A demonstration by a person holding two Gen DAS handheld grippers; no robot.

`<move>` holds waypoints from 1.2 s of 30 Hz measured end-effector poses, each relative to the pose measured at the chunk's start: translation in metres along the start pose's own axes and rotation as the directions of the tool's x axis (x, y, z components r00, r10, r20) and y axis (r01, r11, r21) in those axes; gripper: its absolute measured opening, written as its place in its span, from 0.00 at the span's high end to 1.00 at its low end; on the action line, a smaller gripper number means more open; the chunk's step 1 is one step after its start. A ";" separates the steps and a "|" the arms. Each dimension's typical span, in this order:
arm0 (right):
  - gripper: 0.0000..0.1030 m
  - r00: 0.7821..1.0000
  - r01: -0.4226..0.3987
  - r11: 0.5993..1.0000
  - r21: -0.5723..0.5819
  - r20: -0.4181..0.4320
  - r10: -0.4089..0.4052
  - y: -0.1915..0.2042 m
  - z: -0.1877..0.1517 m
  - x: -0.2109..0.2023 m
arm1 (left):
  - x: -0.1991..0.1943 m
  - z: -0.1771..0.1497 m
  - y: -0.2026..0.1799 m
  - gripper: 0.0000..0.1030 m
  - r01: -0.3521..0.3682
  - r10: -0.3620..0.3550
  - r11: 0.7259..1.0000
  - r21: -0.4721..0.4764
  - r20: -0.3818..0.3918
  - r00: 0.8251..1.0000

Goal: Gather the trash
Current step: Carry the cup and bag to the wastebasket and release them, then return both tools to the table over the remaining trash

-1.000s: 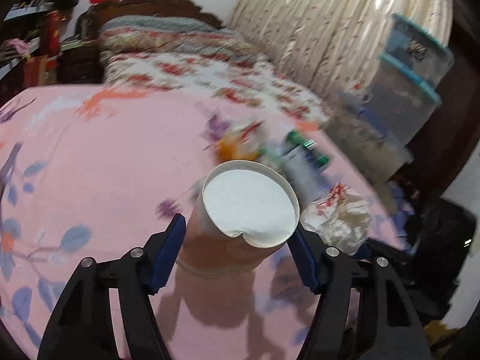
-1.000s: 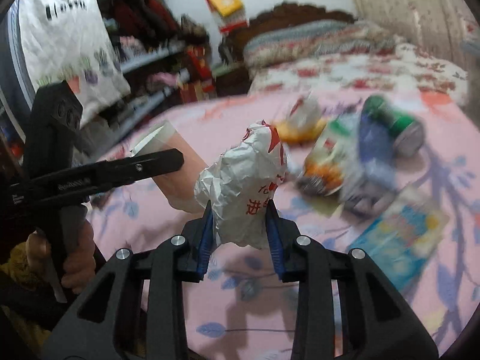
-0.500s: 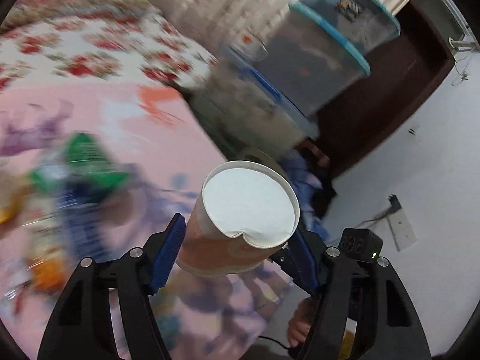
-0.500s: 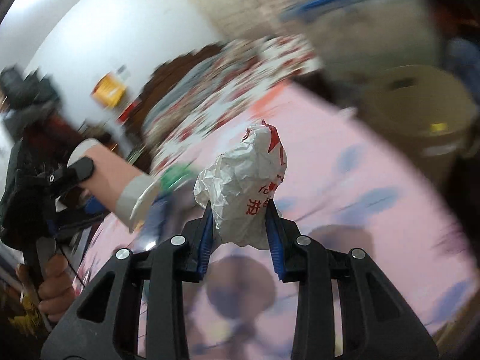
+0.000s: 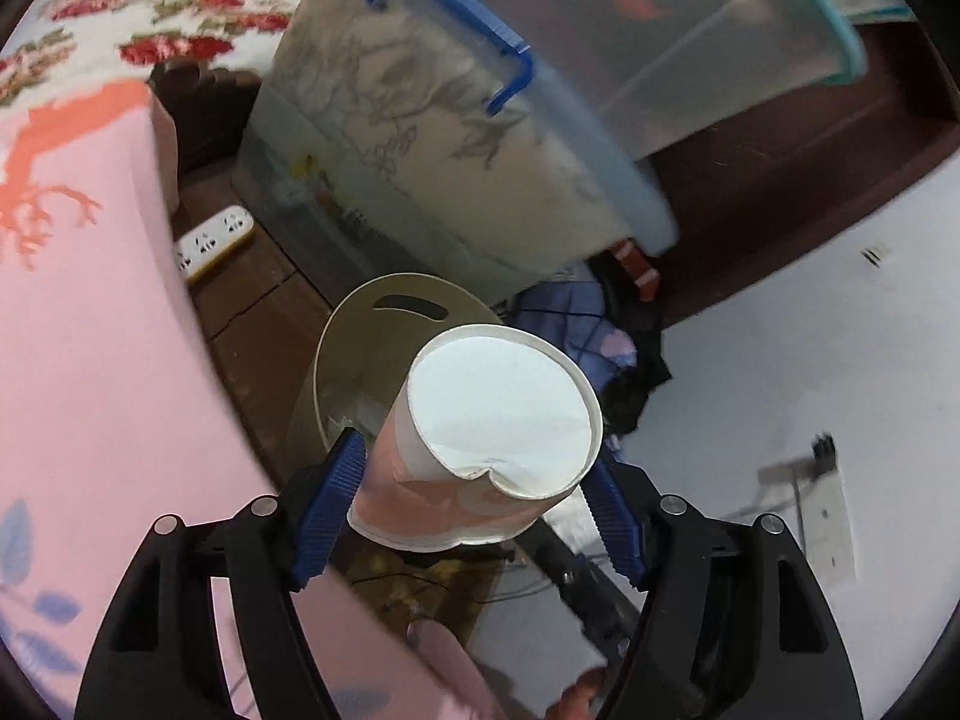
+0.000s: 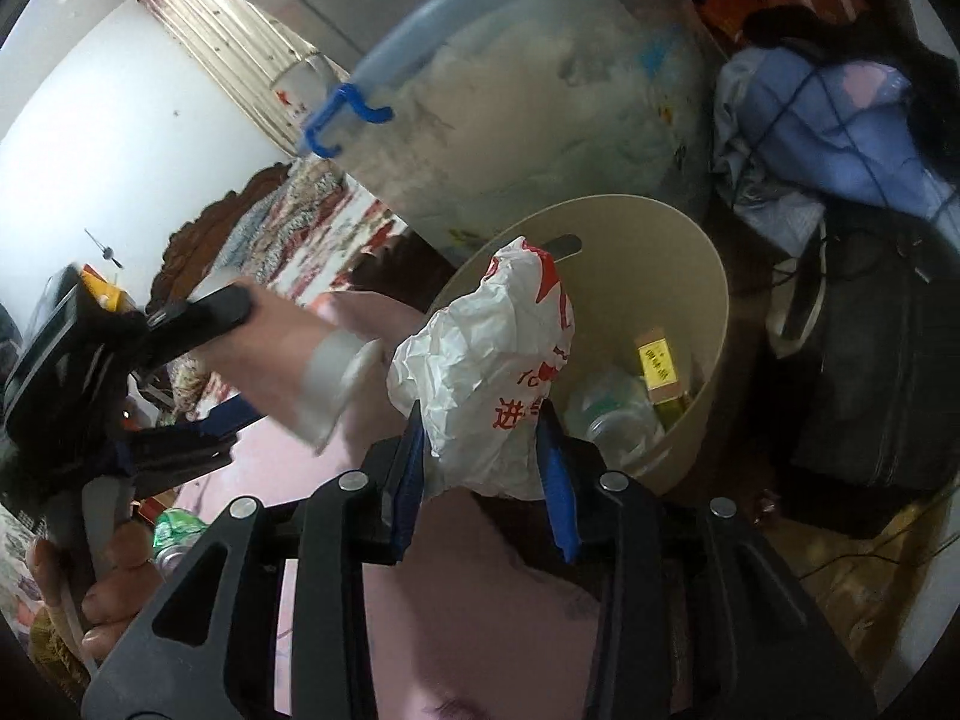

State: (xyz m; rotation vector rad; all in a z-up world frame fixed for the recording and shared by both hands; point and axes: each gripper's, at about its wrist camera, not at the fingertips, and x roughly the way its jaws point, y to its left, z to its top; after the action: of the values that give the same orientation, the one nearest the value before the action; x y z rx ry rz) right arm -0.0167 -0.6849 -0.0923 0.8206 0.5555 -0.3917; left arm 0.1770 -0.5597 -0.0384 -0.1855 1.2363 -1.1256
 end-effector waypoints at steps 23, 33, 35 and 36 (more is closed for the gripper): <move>0.34 0.983 -0.161 0.986 -0.035 0.082 0.163 0.064 -0.058 -0.051 | -0.183 -0.097 0.008 0.15 0.211 -0.218 0.976 0.059 0.162 0.962; 0.40 0.942 -0.319 0.931 -0.180 -0.172 0.290 0.175 -0.148 -0.025 | -0.335 -0.197 0.104 0.16 0.049 -0.052 0.999 0.016 0.339 0.940; 0.40 0.927 -0.347 0.911 -0.221 -0.229 0.297 0.201 -0.168 -0.019 | -0.368 -0.214 0.138 0.16 -0.007 0.031 0.998 -0.063 0.393 0.919; 0.40 0.922 -0.356 0.903 -0.241 -0.248 0.298 0.212 -0.176 -0.017 | -0.383 -0.221 0.154 0.16 -0.044 0.084 0.994 -0.103 0.419 0.904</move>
State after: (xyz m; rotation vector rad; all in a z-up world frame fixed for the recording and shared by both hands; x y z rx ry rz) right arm 0.0277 -0.4143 -0.0580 0.6651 0.6352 0.0875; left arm 0.1230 -0.0990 0.0234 -0.4333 0.8970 -0.9105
